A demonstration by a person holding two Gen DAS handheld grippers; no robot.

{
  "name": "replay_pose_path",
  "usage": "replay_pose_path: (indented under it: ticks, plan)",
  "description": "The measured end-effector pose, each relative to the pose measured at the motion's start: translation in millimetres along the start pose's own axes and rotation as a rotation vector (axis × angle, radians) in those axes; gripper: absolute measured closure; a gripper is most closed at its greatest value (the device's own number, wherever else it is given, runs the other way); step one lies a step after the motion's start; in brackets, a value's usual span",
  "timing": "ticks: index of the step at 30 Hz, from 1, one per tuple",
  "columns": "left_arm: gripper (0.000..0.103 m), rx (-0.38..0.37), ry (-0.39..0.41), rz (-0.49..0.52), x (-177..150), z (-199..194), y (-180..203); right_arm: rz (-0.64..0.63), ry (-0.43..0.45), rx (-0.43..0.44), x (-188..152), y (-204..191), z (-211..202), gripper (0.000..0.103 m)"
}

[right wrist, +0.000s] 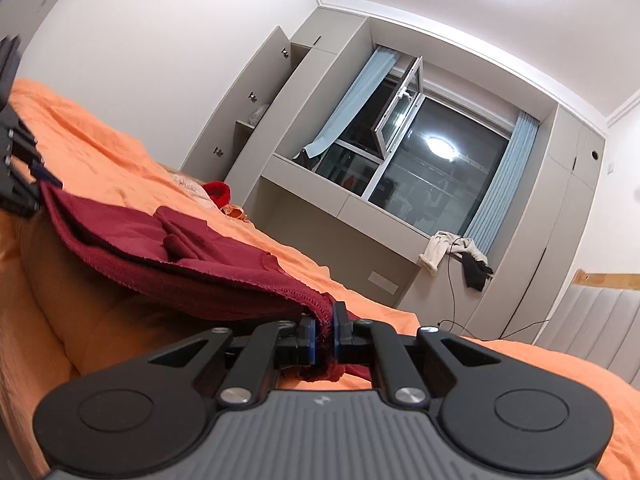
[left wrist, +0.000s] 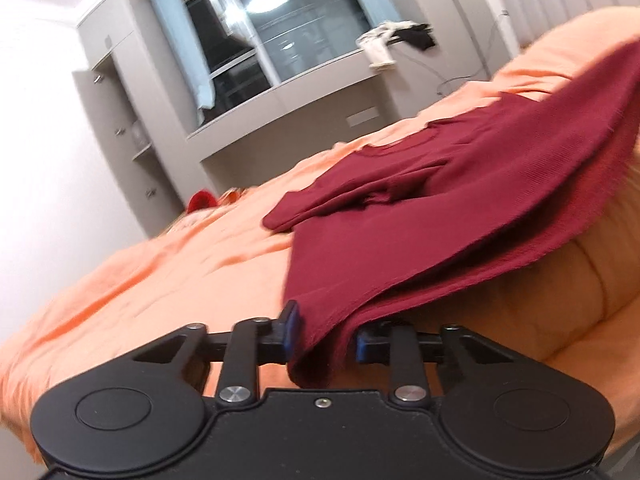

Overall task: Fold small clothes
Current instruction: 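Lift the hem with the right gripper while the left gripper grasps the hem edge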

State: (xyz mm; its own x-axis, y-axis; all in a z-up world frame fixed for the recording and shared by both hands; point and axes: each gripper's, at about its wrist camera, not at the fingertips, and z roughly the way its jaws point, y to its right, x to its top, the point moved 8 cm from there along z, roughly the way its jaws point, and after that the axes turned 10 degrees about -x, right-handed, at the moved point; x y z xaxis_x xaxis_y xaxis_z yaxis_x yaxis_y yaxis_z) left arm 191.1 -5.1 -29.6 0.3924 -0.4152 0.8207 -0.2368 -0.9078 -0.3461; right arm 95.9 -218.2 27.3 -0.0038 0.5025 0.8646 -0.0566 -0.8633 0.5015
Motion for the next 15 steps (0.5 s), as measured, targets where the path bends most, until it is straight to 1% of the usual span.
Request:
replay_pose_path:
  ticks: [1,2,3,4,7,10,15]
  plan:
    - [0.092,-0.006,-0.013,-0.028,-1.1,1.0,-4.1,-0.013,-0.001,-0.002,-2.2,-2.1,-0.3,0.095]
    - [0.097,-0.013,-0.026,-0.056,-1.9,2.0,-7.7,-0.034,-0.004,-0.004,-4.8,-5.1,-1.1,0.095]
    - [0.098,-0.016,-0.023,-0.077,-2.1,0.6,-10.3,-0.052,-0.006,-0.008,-6.1,-7.9,-1.3,0.095]
    - [0.098,-0.016,-0.002,-0.092,-0.6,-2.0,-13.4,-0.066,-0.006,-0.010,-7.6,-9.4,-2.0,0.095]
    - [0.099,0.024,0.107,-0.080,10.1,-23.1,-16.8,-0.086,0.006,-0.020,-8.0,-10.1,-8.6,0.096]
    - [0.099,0.044,0.213,-0.078,22.7,-51.5,-22.2,-0.061,0.024,-0.042,-0.2,-3.5,-19.4,0.097]
    - [0.099,0.032,0.332,-0.075,35.7,-104.4,-26.4,-0.056,0.068,-0.097,19.4,13.6,-55.8,0.097]
